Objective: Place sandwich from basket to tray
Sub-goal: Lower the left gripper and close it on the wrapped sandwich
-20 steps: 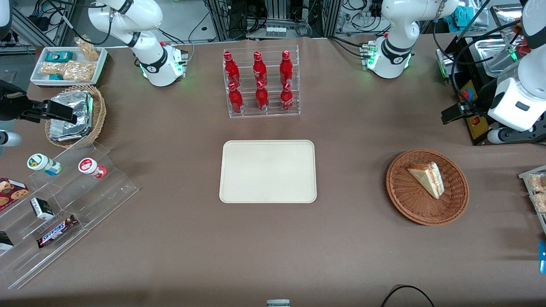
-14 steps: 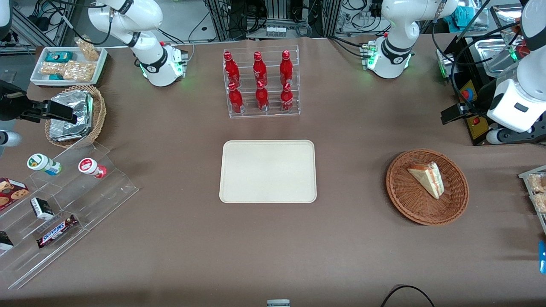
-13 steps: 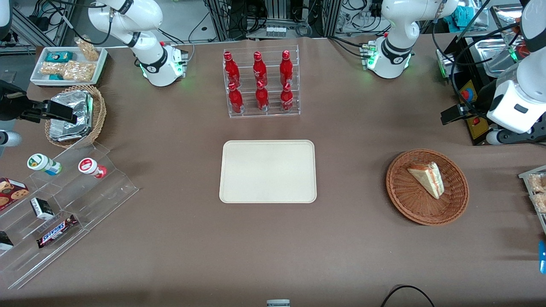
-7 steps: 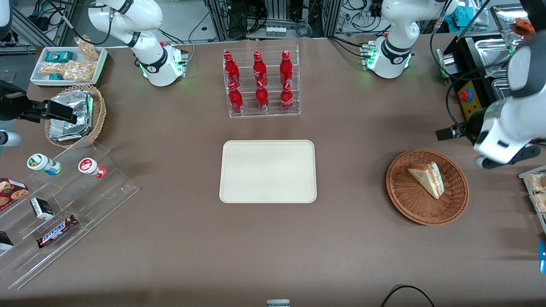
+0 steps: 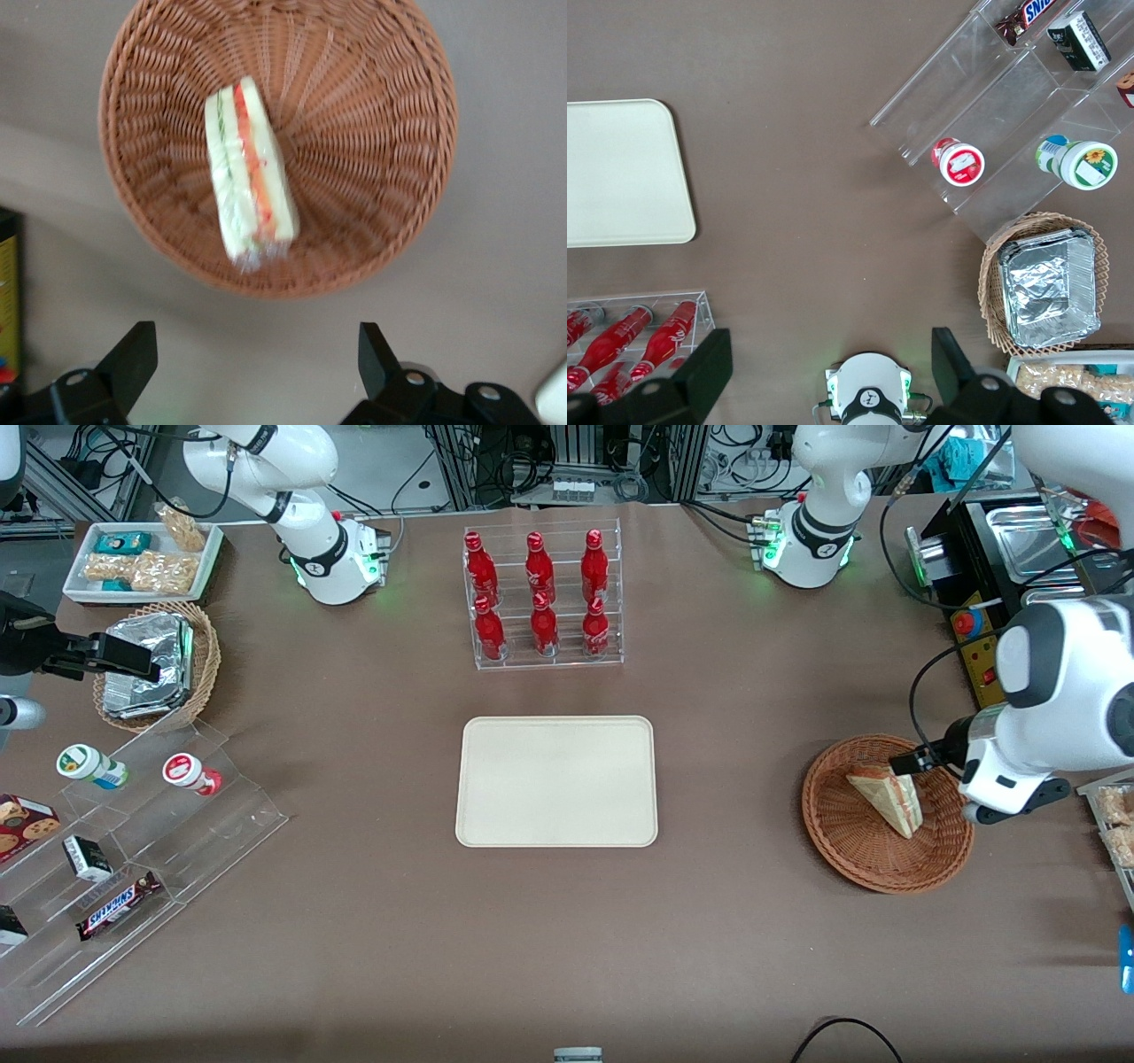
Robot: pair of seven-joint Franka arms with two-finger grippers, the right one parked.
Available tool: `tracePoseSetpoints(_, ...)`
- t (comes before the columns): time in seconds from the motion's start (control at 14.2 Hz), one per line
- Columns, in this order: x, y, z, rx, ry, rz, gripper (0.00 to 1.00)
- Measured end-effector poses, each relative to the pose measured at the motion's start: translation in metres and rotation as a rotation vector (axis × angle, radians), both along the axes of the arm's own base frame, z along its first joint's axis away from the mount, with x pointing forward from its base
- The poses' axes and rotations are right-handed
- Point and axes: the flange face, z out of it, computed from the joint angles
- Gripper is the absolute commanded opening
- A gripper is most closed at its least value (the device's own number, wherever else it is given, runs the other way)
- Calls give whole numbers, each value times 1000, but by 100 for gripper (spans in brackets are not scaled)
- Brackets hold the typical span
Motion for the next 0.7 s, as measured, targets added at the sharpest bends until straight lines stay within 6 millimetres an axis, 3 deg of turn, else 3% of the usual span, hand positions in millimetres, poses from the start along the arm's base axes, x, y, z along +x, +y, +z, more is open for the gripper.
tracePoseSetpoints(0.42,-32,2,-86,1,-140,25,100)
tracePoseSetpoints(0.63,-39,11,-104,4,-146,40,100)
tracePoseSetpoints(0.7,-39,14,-107,5,-146,45,96)
